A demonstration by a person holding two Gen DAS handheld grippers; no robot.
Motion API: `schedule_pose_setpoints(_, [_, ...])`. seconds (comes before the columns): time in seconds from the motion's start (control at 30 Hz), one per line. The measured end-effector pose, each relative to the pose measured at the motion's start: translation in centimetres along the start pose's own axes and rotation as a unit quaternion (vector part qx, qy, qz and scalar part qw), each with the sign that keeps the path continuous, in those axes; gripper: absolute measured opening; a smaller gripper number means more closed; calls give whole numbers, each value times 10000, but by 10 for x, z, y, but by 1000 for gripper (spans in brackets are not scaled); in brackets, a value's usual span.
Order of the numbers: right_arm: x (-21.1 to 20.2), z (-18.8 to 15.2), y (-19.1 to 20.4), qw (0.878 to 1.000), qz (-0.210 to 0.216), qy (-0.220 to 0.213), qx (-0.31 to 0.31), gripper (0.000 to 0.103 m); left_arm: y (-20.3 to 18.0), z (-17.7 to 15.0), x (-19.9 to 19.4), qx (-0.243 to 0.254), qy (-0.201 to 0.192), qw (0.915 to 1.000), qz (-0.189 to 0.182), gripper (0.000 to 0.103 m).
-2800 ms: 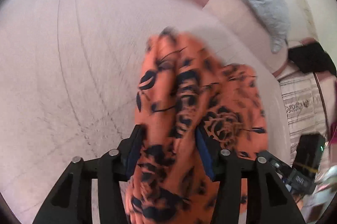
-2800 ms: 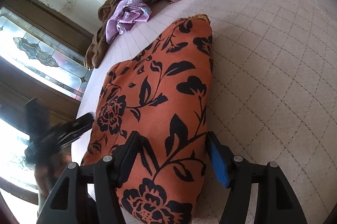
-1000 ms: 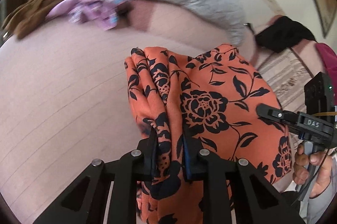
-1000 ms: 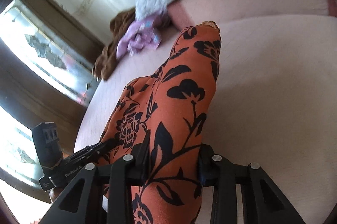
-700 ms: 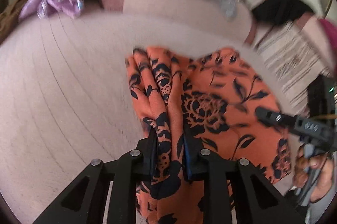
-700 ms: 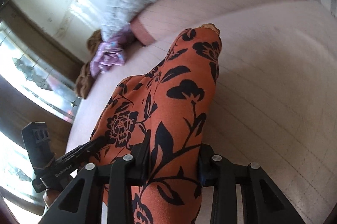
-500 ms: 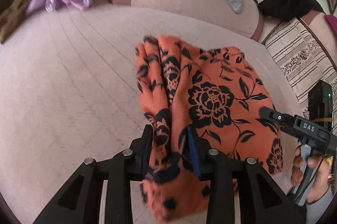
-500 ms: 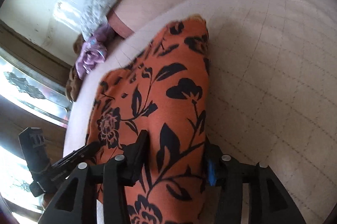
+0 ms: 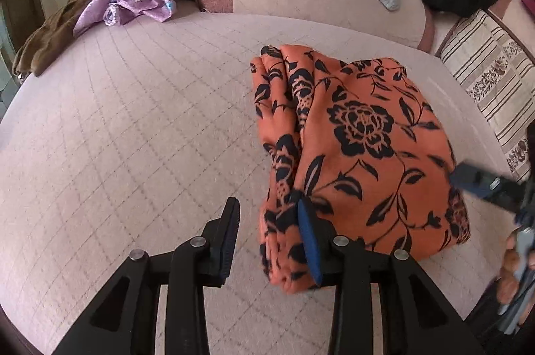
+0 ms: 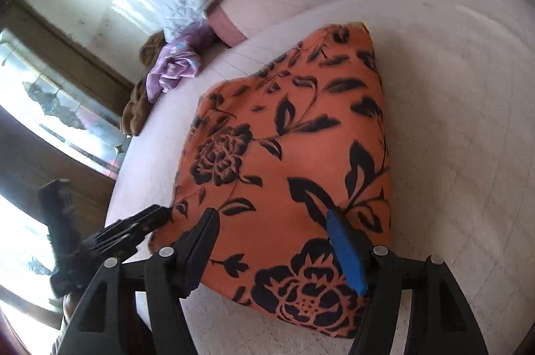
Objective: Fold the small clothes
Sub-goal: 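Release the folded dress with the left tool and pull back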
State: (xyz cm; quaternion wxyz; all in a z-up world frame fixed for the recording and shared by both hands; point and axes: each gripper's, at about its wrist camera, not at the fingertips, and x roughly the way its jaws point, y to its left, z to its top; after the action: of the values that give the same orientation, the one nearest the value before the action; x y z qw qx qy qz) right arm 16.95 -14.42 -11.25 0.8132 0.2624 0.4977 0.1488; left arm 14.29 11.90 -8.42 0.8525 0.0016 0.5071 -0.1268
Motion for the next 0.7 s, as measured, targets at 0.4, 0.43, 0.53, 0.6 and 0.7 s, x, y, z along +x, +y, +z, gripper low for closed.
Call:
schedule_pose_setpoints(0.4, [6,62,29,9988,-39,-424,-257,72,1,-9,-6,43,-67,10000,42,39])
schedule_pose_setpoints(0.43, [15,69,24,9991,-90,-371,-157,76,2,-9,-6,19,-62,10000,43,40])
schedule_pose_setpoints(0.53, [55,83,-4,9988,-191,185,404,77,4,-9,-8,-13,-53,10000,42,42])
schedule_pose_setpoints(0.6, [57,84,-3,9989,-215,156,380,77,5,-11,-11,-20,-65,10000,48,42])
schedule_pose_setpoints(0.7, [38,76,18,9998,-188,-23,34,77,3,-13,-16,13,-88,9999,129,43])
